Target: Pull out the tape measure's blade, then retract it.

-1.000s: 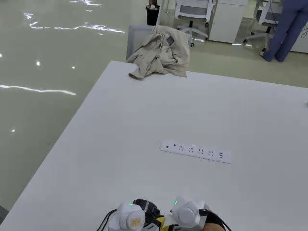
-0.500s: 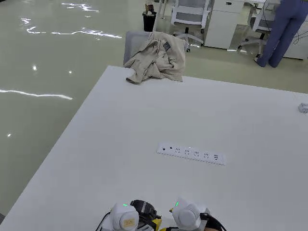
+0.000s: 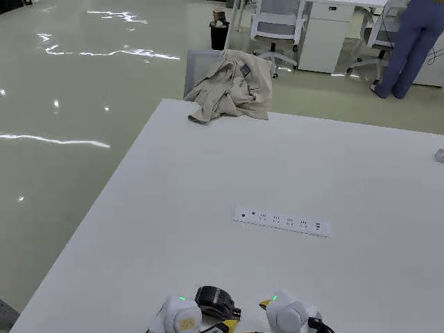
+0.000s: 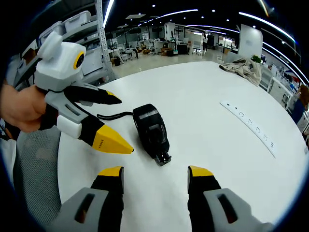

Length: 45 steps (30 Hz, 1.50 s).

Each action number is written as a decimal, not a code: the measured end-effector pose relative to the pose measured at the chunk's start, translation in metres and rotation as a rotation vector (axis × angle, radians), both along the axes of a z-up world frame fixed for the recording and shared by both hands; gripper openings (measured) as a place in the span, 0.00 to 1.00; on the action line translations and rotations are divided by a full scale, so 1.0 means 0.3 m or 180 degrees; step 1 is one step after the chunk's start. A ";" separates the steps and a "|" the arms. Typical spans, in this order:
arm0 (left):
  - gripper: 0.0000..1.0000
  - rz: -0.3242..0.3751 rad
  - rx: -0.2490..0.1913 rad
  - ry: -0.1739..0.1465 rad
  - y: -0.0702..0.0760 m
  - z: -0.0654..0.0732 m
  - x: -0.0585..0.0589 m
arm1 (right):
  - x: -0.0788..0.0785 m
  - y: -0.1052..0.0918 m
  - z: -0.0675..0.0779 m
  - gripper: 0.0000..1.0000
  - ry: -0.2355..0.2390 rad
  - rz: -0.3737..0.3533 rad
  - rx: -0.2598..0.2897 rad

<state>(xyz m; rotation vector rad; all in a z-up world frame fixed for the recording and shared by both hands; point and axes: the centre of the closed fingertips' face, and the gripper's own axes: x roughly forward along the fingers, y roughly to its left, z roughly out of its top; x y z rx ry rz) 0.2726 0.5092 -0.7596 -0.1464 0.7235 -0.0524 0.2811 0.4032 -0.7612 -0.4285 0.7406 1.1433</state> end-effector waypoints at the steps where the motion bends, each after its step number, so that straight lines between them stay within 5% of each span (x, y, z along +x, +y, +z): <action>1: 0.93 0.0002 -0.0001 -0.0006 0.004 0.001 -0.003 | -0.003 -0.002 0.004 0.55 0.0003 -0.0027 0.0017; 13: 0.97 -0.0003 -0.0028 0.0003 0.043 0.023 -0.081 | -0.058 -0.038 0.072 0.64 -0.0050 -0.0343 0.0192; 24: 1.00 -0.0053 -0.0074 -0.0023 0.032 0.033 -0.162 | -0.123 -0.083 0.124 0.71 -0.0099 -0.0495 0.0288; 45: 1.00 -0.0196 -0.0055 -0.0101 0.037 0.099 -0.224 | -0.201 -0.140 0.211 0.85 0.0039 -0.0840 0.0508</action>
